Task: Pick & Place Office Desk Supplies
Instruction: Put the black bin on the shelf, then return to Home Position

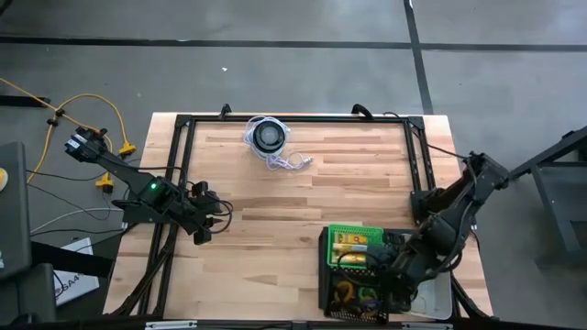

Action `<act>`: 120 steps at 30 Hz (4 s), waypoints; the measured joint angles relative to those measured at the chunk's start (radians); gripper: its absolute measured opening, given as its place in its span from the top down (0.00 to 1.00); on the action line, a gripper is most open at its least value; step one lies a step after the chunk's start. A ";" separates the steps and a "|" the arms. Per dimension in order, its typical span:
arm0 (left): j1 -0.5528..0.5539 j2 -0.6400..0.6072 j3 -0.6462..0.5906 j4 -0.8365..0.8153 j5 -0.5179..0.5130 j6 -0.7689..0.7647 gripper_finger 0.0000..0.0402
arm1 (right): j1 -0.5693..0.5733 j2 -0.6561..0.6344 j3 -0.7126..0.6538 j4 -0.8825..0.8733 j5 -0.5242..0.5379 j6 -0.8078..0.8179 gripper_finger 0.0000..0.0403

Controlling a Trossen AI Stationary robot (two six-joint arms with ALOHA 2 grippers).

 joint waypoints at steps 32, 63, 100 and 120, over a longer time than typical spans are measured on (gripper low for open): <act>0.000 0.000 0.000 0.000 0.000 0.000 0.69 | -0.002 -0.056 -0.163 0.063 -0.009 -0.019 0.99; 0.000 0.000 0.000 0.000 0.000 0.000 0.69 | -0.003 -0.056 -0.163 0.035 0.016 -0.023 0.94; 0.000 0.000 0.000 0.000 0.000 0.000 0.69 | -0.002 -0.091 -0.164 0.027 0.023 -0.042 0.94; 0.000 0.000 0.000 0.000 0.000 0.000 0.69 | -0.002 -0.124 -0.164 0.022 0.064 -0.069 0.94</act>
